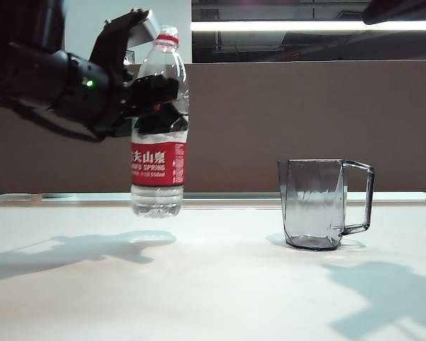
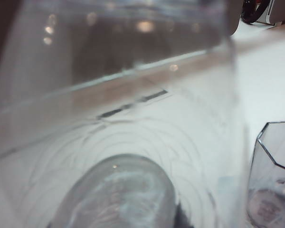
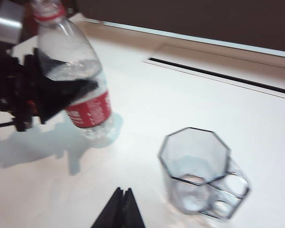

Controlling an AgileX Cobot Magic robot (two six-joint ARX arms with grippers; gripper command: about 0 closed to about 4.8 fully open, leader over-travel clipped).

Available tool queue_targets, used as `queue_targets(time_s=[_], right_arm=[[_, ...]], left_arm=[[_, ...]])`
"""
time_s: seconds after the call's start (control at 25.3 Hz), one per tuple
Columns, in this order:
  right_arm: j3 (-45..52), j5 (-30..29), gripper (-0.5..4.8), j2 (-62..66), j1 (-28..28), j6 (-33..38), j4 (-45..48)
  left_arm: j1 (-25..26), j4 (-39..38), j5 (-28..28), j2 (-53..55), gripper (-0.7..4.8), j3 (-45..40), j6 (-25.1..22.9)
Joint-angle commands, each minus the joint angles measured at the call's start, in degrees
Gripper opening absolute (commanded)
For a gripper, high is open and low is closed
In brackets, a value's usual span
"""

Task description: Pick up the mineral water bottle with the left hand on the table and pour water into the mug until it's half full.

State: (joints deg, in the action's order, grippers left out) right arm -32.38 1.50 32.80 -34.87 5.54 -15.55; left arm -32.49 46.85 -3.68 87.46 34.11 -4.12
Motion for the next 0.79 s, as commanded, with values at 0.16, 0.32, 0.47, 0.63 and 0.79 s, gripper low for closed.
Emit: queue_targets(time_s=[0.16,0.32,0.47,0.63,0.79], right_arm=[[-0.3,3.9,-0.08,-0.2,0.0,0.0,0.7],[-0.3,4.0,-0.08,-0.2,0.0,0.0,0.7],[-0.3,4.0,-0.08,-0.2,0.0,0.0,0.7],[-0.3,4.0,-0.08,-0.2,0.0,0.0,0.7],[-0.3,4.7,-0.09,-0.2,0.0,0.0,0.7]], left_arm=[[0.0,-3.2,-0.2,4.9,1.82,8.7,-3.1],[0.0,-3.7,-0.2,7.3,1.82,11.7,-4.5],[0.0,-7.0,-0.2,9.7,1.82,15.5,-5.5],[-0.5,-9.0,-0.2,12.6,1.82,19.7,-6.6],[-1.2,-9.1,-0.2,14.6,1.82,22.2,-6.6]])
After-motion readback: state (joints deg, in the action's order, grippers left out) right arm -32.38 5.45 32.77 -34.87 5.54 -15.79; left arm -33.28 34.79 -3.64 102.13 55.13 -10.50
